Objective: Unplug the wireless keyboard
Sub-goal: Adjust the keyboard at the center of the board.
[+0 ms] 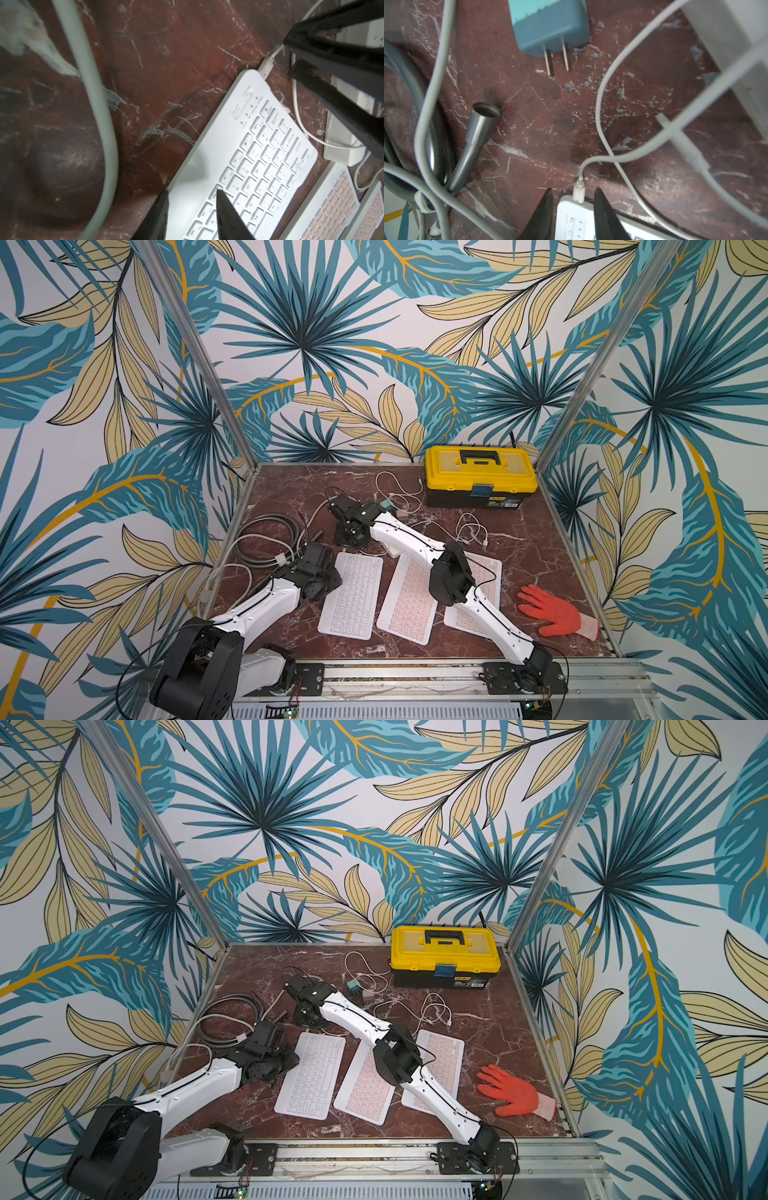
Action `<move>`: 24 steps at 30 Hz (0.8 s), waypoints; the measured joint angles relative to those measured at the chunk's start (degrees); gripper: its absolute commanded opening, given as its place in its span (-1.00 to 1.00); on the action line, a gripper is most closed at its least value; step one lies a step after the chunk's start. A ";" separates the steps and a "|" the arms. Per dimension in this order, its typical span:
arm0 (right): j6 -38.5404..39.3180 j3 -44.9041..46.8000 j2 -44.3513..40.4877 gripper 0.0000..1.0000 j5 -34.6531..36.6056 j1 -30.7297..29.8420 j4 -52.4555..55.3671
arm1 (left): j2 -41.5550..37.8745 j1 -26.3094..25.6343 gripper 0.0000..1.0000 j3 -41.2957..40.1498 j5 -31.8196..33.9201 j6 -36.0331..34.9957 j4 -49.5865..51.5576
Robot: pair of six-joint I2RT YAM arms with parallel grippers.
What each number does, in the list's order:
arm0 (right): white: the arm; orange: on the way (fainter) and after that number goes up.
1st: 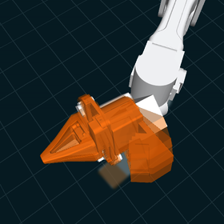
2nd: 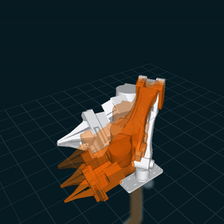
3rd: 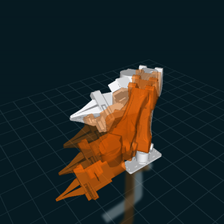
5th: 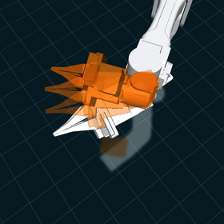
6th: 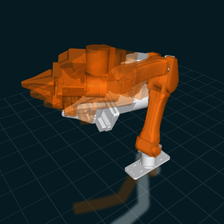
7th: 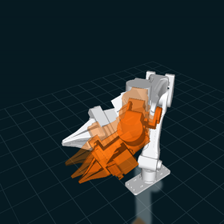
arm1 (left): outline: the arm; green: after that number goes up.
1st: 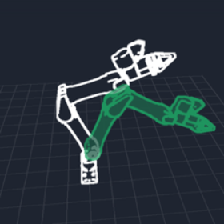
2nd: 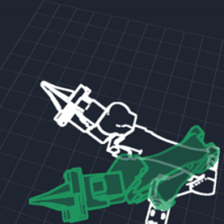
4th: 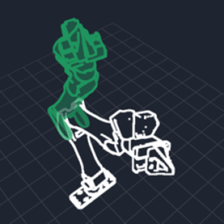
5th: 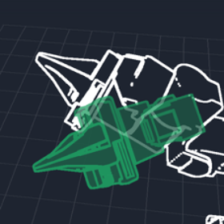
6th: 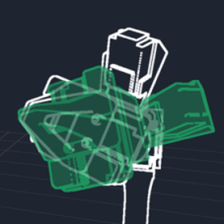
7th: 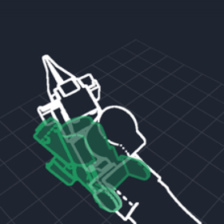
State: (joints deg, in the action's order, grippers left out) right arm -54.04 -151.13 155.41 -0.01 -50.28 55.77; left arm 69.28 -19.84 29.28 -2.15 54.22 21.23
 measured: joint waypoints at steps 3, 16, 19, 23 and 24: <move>0.02 -0.02 0.61 -0.31 0.04 -0.28 0.02 | -0.55 0.00 -0.17 -0.48 0.04 0.00 -0.17; 3.93 -3.17 2.69 -0.53 4.44 -1.79 4.76 | -5.03 0.00 -0.13 -2.16 1.55 0.02 -0.24; 4.39 -3.19 2.64 -0.53 5.55 -1.79 6.27 | -5.01 0.00 -0.12 -2.16 1.95 -0.04 -0.22; 4.35 1.42 0.00 -0.52 6.43 -1.49 7.04 | -4.98 0.00 -0.11 -2.16 2.78 -0.26 -0.24; 4.31 2.86 -0.85 -0.52 6.49 -1.36 7.21 | -4.98 0.00 -0.11 -2.16 3.06 -0.26 -0.24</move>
State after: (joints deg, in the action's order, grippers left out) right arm -49.74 -148.27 154.56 6.48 -51.64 62.98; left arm 64.29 -19.84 27.11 0.91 53.95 20.99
